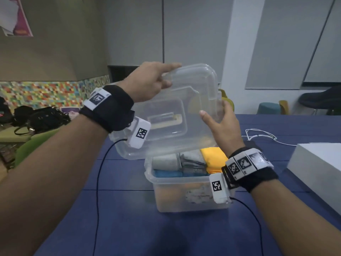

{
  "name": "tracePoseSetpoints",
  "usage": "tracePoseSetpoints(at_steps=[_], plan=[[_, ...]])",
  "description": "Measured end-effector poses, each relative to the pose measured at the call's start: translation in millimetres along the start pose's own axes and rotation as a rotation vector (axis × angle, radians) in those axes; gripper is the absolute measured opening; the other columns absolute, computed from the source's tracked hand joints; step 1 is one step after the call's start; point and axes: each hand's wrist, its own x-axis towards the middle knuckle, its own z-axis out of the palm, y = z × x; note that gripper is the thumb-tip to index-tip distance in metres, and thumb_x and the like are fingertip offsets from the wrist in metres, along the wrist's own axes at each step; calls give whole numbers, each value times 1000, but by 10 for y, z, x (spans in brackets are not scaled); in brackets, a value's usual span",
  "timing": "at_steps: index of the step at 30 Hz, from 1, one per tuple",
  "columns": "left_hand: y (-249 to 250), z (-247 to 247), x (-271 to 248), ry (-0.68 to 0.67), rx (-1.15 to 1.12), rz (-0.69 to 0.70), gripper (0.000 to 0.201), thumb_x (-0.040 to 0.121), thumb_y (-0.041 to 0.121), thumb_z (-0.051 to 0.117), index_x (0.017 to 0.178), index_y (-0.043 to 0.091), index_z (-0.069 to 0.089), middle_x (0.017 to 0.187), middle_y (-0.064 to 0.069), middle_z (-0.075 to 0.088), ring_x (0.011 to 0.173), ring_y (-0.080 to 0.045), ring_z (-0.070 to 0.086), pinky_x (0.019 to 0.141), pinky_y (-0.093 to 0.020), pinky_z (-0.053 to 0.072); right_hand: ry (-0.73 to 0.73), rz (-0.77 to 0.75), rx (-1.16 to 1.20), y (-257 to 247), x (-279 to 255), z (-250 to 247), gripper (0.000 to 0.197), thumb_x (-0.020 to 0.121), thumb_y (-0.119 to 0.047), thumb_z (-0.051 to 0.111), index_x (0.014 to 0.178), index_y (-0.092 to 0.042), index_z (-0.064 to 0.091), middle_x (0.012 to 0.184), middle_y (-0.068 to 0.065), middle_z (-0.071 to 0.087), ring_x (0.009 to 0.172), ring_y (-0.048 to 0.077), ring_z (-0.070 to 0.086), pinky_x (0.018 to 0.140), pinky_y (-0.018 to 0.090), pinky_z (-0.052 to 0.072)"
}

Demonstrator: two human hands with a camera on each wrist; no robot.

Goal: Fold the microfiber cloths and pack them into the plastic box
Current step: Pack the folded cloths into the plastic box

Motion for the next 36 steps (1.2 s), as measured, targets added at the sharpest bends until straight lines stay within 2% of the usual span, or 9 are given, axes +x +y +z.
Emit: tracePoseSetpoints(at_steps=[3, 6, 10, 15, 17, 21, 27, 32, 36], plan=[[127, 141, 34, -63, -78, -30, 49, 100, 22, 65, 148, 26, 55, 101, -8, 73, 84, -19, 62, 92, -21, 45, 61, 76, 172, 119, 10, -143, 40, 87, -39, 77, 118, -23, 59, 104, -1, 74, 87, 13, 71, 77, 39, 60], [132, 294, 26, -51, -27, -98, 47, 99, 38, 65, 143, 24, 59, 125, -9, 70, 106, -24, 66, 96, -24, 45, 85, 106, 214, 199, 11, -301, 31, 92, -28, 74, 116, -15, 59, 96, 5, 73, 71, 12, 67, 60, 29, 54], [-44, 526, -251, -8, 131, -324, 54, 98, 56, 55, 137, 19, 60, 127, -9, 65, 115, -31, 61, 101, -46, 50, 66, 212, 133, 344, 37, -550, 29, 94, -29, 71, 117, -13, 64, 101, 3, 73, 80, 15, 69, 54, 20, 51], [-345, 1010, -831, -124, 56, -667, 56, 99, 50, 58, 135, 7, 53, 134, -20, 59, 120, -39, 57, 100, -45, 49, -27, 448, -111, 674, 73, -707, 30, 93, -34, 71, 103, -6, 72, 81, 11, 73, 71, 28, 68, 76, 43, 58], [-422, 1170, -1007, -234, -18, -721, 56, 100, 43, 60, 138, 4, 50, 140, -21, 56, 127, -39, 54, 101, -42, 47, -107, 540, -180, 792, 66, -707, 30, 93, -34, 71, 95, -4, 73, 78, 16, 73, 67, 28, 67, 72, 43, 57], [-495, 1335, -1208, -277, -224, -744, 51, 80, 38, 63, 122, 8, 60, 127, -15, 65, 118, -36, 60, 100, -44, 51, -187, 668, -334, 984, 117, -671, 34, 94, -31, 68, 97, 3, 65, 77, 12, 64, 57, 19, 60, 49, 29, 38], [-651, 1489, -1191, -275, -419, -721, 43, 70, 31, 57, 107, 15, 73, 110, -5, 74, 103, -26, 70, 97, -46, 56, -265, 652, -571, 1198, 223, -585, 23, 89, -20, 63, 95, 2, 62, 97, 19, 65, 88, 34, 61, 69, 33, 42], [-775, 1485, -1186, -416, -325, -772, 26, 94, 20, 60, 106, 0, 71, 110, -16, 72, 106, -33, 68, 95, -43, 55, -344, 613, -717, 1232, 210, -576, 29, 87, -29, 66, 78, -3, 62, 83, 13, 66, 78, 30, 63, 64, 32, 45], [-805, 1479, -1266, -487, -412, -783, 46, 87, 36, 58, 119, 5, 68, 112, -17, 72, 94, -33, 70, 81, -41, 58, -395, 589, -759, 1248, 198, -605, 32, 91, -33, 61, 86, -3, 72, 91, 14, 71, 86, 30, 66, 67, 31, 45]])
